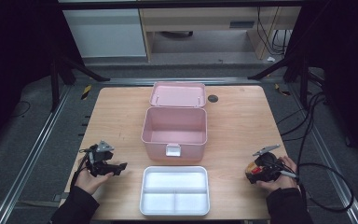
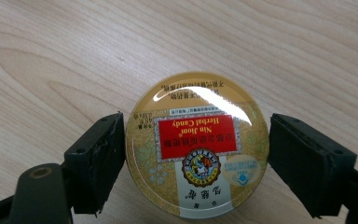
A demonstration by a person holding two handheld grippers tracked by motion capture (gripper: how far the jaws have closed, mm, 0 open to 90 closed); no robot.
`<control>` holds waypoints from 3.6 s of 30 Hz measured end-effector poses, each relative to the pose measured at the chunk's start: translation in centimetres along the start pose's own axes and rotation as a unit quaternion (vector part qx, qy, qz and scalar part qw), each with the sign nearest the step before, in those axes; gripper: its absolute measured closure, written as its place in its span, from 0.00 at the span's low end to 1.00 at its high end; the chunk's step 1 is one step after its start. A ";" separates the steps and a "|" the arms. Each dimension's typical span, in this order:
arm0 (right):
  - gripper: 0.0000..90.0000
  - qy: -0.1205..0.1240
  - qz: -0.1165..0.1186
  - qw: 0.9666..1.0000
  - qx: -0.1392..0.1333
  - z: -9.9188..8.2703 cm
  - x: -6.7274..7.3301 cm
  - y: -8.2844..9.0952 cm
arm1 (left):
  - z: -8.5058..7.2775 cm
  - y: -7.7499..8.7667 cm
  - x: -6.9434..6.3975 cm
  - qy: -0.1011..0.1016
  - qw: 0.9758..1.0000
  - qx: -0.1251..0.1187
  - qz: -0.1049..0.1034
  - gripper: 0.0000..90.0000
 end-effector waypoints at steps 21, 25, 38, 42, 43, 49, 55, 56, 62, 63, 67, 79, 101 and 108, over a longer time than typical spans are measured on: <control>0.23 -0.029 0.021 0.999 0.035 -0.6 -0.2 -1.0 | -0.4 -0.4 -0.3 -0.006 1.000 0.014 -0.006 0.29; 0.23 -0.032 0.021 0.999 0.038 -0.6 -0.3 -1.0 | -0.4 -0.6 -0.5 -0.006 1.000 0.017 -0.005 0.29; 0.23 -0.038 0.018 0.999 -0.003 1.4 -0.6 0.9 | -0.5 -0.8 -0.6 -0.010 1.000 0.023 -0.007 0.29; 0.23 -0.031 0.021 0.999 -0.016 2.8 -0.2 1.7 | -0.7 -0.9 -0.7 -0.011 1.000 0.028 -0.009 0.28; 0.23 -0.030 0.023 0.999 -0.019 3.1 -0.1 1.8 | -0.7 -0.9 -0.7 -0.013 0.999 0.030 -0.008 0.28; 0.23 -0.019 0.030 0.999 -0.034 5.6 0.6 2.6 | -0.6 -0.8 -0.5 -0.009 1.000 0.028 -0.004 0.28; 0.23 -0.010 0.035 0.997 -0.061 9.2 1.1 3.3 | -0.6 -0.7 -0.3 -0.008 1.000 0.027 0.000 0.28; 0.23 -0.009 0.037 0.997 -0.068 10.0 1.2 3.5 | -0.6 -0.7 -0.3 -0.006 1.000 0.026 0.000 0.28; 0.23 0.006 0.040 0.995 -0.092 13.3 2.1 4.3 | -0.4 -0.5 0.0 -0.004 1.000 0.020 0.006 0.28; 0.23 0.008 0.041 0.995 -0.095 13.9 2.4 4.4 | -0.4 -0.5 0.0 -0.002 1.000 0.019 0.008 0.28; 0.23 0.018 0.049 0.993 -0.109 15.7 3.3 4.7 | -0.4 -0.5 0.1 -0.002 1.000 0.020 0.008 0.28; 0.23 0.054 0.071 0.989 -0.120 20.6 5.9 4.8 | -0.4 -0.5 0.0 -0.001 1.000 0.021 0.005 0.28; 0.23 0.112 0.119 0.981 -0.106 27.1 12.0 0.7 | -0.6 -0.8 0.0 -0.003 1.000 0.026 0.001 0.28; 0.23 0.123 0.135 0.977 -0.108 28.5 14.0 -1.8 | -0.6 -0.8 -0.1 -0.003 1.000 0.026 0.000 0.28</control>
Point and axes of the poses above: each handheld gripper's, and its own axes: y roughly backward along the jaws, z roughly out of its top, x roughly to its left, the point moved 9 cm from there along -y, roughly forward along the jaws, and after that the axes turned 9 degrees about -x, right-handed, at the moved point
